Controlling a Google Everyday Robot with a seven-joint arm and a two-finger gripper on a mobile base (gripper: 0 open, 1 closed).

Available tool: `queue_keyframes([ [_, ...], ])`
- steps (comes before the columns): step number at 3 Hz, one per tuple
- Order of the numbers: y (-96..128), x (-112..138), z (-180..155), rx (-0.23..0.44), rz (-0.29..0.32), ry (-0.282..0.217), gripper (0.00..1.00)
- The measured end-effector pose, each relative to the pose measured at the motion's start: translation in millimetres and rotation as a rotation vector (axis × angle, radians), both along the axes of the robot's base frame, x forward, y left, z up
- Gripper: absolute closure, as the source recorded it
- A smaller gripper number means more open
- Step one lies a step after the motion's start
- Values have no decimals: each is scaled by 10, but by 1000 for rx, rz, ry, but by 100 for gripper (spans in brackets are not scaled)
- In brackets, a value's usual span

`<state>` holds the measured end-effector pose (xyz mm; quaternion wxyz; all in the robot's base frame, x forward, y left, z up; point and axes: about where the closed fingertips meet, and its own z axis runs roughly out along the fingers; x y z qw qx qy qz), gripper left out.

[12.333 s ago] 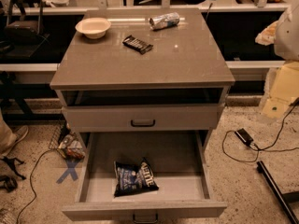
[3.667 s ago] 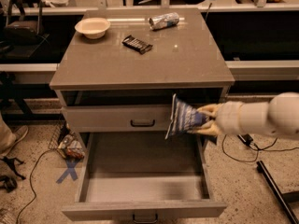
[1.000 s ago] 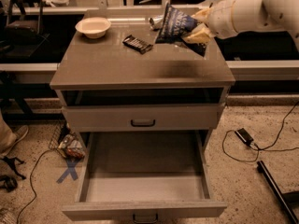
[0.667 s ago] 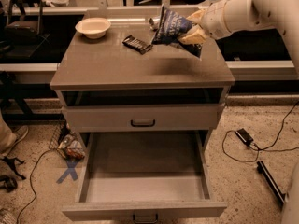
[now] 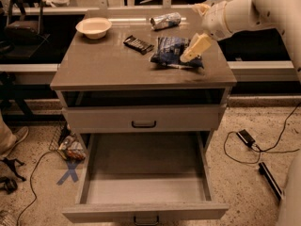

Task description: Pick blue chip bag from middle drawer and place on counter

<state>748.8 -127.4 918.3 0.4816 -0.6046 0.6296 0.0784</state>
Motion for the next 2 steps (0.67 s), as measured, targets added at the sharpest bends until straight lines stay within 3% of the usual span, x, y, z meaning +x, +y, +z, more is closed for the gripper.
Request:
queue_keyframes([
  [1, -215, -95, 79, -12, -38, -15, 0],
  [2, -789, -410, 336, -53, -158, -78, 0],
])
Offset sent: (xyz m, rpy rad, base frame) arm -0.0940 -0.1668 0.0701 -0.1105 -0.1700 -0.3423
